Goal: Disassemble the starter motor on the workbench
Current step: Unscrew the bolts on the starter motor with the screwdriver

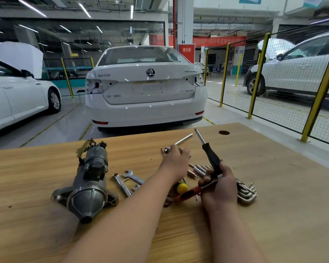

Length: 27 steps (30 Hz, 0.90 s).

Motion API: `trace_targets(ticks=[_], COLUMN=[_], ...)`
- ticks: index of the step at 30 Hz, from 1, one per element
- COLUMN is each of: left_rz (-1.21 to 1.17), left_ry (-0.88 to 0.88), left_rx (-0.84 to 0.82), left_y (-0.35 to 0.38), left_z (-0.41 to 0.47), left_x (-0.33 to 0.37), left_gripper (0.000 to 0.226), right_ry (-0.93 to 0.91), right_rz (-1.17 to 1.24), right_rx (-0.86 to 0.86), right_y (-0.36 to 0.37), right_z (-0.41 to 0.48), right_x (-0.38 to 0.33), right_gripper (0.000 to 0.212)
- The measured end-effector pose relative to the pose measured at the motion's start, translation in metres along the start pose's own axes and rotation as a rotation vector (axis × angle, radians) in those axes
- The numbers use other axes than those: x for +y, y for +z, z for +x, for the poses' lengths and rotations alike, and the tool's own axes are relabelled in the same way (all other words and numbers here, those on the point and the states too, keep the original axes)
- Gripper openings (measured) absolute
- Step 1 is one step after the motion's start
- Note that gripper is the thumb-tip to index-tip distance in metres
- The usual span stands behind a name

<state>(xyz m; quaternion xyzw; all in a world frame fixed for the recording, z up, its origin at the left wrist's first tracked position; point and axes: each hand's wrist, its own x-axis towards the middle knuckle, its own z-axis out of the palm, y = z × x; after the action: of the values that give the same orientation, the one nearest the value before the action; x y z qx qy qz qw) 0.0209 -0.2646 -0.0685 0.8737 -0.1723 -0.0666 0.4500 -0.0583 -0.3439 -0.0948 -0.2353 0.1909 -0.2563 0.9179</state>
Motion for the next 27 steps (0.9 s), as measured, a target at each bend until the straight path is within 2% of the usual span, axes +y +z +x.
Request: trace_targets(ticks=[2, 3, 6, 8, 12, 17, 20, 24, 27], left_rz=[-0.290, -0.314, -0.074, 0.084, 0.153, 0.053, 0.074, 0.368, 0.513], left_ry=[0.114, 0.227, 0.610, 0.708, 0.677, 0.613, 0.612, 0.592, 0.584], left_rx=[0.065, 0.131, 0.306, 0.354, 0.461, 0.522, 0.502, 0.581, 0.605], left_y=[-0.025, -0.040, -0.087, -0.112, -0.142, -0.162, -0.168, -0.175, -0.182], left_z=[-0.016, -0.027, -0.066, -0.093, -0.124, -0.135, -0.139, -0.142, -0.144], left_x=[0.001, 0.001, -0.010, -0.021, -0.043, -0.062, -0.071, -0.080, -0.083], left_gripper=[0.020, 0.014, 0.008, 0.013, 0.032, 0.028, 0.037, 0.042, 0.038], right_ry=[0.009, 0.017, 0.043, 0.047, 0.034, 0.044, 0.019, -0.064, -0.087], right_rz=[-0.021, -0.041, -0.116, -0.196, -0.288, -0.344, -0.433, -0.581, -0.620], right_rx=[-0.130, -0.214, -0.432, -0.517, -0.620, -0.756, -0.806, -0.876, -0.895], right_y=[0.003, 0.004, 0.010, 0.014, 0.020, 0.024, 0.030, 0.042, 0.047], right_z=[-0.006, -0.011, -0.022, -0.028, -0.037, -0.045, -0.050, -0.053, -0.054], right_x=[-0.001, 0.000, 0.004, 0.009, 0.020, 0.026, 0.031, 0.037, 0.039], right_gripper=[0.011, 0.011, 0.020, 0.021, 0.029, 0.028, 0.049, 0.025, 0.023])
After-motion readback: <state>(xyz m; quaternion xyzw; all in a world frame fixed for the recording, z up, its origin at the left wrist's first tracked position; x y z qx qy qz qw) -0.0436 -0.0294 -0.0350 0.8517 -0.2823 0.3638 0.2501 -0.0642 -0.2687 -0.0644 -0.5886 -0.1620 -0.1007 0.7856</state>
